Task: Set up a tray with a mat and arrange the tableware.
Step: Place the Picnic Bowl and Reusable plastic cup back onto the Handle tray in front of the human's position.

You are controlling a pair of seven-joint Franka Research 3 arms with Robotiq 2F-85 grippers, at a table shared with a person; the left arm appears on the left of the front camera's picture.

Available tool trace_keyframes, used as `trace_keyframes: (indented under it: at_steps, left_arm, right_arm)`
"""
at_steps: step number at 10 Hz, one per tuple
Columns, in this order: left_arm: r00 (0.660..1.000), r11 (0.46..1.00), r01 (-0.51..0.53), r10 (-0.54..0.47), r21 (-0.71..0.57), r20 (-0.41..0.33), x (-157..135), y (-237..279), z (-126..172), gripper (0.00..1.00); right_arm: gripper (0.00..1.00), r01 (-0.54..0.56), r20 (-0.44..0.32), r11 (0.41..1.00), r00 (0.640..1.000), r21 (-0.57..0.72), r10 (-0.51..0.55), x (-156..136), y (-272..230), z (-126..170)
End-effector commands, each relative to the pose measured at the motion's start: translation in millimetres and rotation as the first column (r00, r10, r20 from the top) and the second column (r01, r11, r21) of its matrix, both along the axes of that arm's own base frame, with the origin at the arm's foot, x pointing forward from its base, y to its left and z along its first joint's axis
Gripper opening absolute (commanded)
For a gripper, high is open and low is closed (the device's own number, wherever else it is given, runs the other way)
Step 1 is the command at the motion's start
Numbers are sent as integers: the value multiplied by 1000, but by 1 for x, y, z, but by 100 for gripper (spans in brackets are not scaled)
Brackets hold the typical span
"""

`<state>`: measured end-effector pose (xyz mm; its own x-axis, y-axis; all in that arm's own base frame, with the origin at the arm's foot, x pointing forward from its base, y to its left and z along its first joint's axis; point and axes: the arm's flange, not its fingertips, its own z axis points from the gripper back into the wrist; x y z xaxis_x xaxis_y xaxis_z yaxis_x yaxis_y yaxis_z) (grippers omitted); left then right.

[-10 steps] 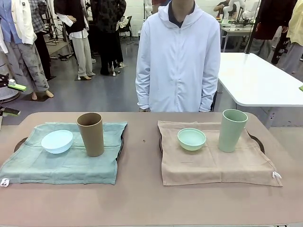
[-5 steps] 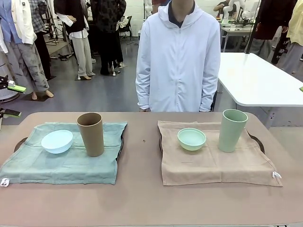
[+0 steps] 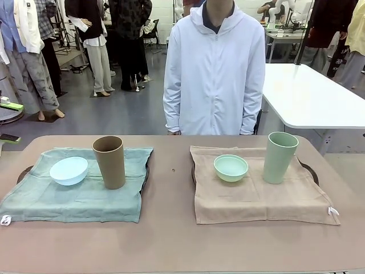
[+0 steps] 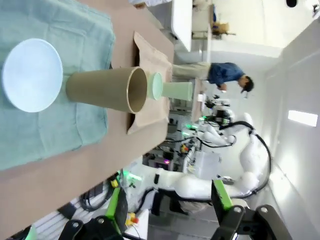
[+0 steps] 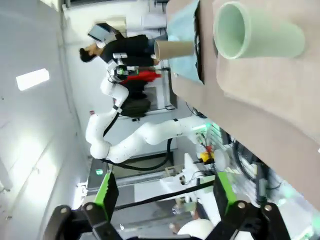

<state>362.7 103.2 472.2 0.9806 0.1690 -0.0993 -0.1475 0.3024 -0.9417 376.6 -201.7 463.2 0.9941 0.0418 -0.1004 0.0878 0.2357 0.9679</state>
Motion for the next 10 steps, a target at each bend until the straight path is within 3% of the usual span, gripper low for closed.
trace_keyframes:
  at_steps: [1, 10]
  left_arm:
    - [999, 997, 38, -38, -69, -2, 9, 28, 6, 89]
    - [999, 998, 27, -29, -57, -26, 3, 24, 4, 89]
  right_arm:
    - [100, 0, -50, 1000, 999, 8, 0, -5, -11, -23]
    - [100, 19, -80, 1000, 997, 16, -18, -9, -15, -36]
